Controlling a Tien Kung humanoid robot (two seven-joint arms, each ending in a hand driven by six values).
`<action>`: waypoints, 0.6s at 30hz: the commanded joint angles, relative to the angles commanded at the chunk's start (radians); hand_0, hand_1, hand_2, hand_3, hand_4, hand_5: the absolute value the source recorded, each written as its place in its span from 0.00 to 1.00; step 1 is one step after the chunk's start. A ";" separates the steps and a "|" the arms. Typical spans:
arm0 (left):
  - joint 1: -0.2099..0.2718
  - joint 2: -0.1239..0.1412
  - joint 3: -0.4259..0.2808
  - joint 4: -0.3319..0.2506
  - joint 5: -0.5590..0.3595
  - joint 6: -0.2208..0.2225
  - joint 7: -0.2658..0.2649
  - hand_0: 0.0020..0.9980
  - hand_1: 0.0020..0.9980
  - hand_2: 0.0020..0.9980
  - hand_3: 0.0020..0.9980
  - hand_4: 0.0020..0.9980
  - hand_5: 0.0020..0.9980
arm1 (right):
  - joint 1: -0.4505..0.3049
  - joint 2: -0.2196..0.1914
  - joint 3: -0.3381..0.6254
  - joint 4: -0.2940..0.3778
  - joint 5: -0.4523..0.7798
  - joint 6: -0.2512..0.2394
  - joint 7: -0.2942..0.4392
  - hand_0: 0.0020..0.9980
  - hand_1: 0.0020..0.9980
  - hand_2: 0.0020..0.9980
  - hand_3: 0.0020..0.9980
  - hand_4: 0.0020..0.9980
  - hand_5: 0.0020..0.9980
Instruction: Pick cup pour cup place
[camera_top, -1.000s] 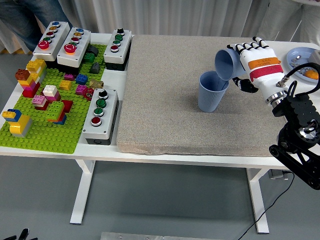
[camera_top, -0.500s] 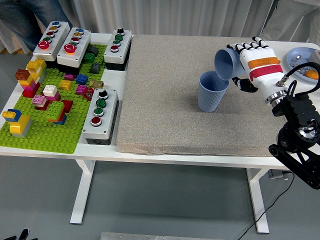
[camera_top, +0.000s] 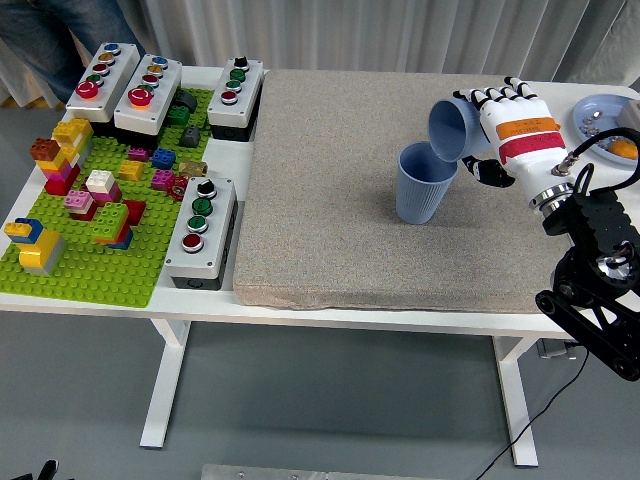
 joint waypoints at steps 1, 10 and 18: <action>0.000 0.000 0.000 0.000 0.000 0.000 0.000 0.71 0.65 0.73 0.66 0.47 0.99 | 0.000 0.000 0.001 0.000 0.003 0.000 0.001 0.95 0.74 0.61 0.66 0.72 0.14; 0.001 -0.001 -0.001 0.000 0.000 0.000 0.000 0.71 0.65 0.73 0.66 0.47 0.99 | -0.013 0.001 0.055 0.013 0.147 -0.026 0.039 0.95 0.74 0.61 0.66 0.72 0.14; 0.001 -0.003 -0.004 0.000 0.002 0.000 0.000 0.71 0.65 0.73 0.66 0.47 0.99 | -0.045 0.023 0.161 0.011 0.425 -0.069 0.130 0.94 0.73 0.60 0.66 0.72 0.17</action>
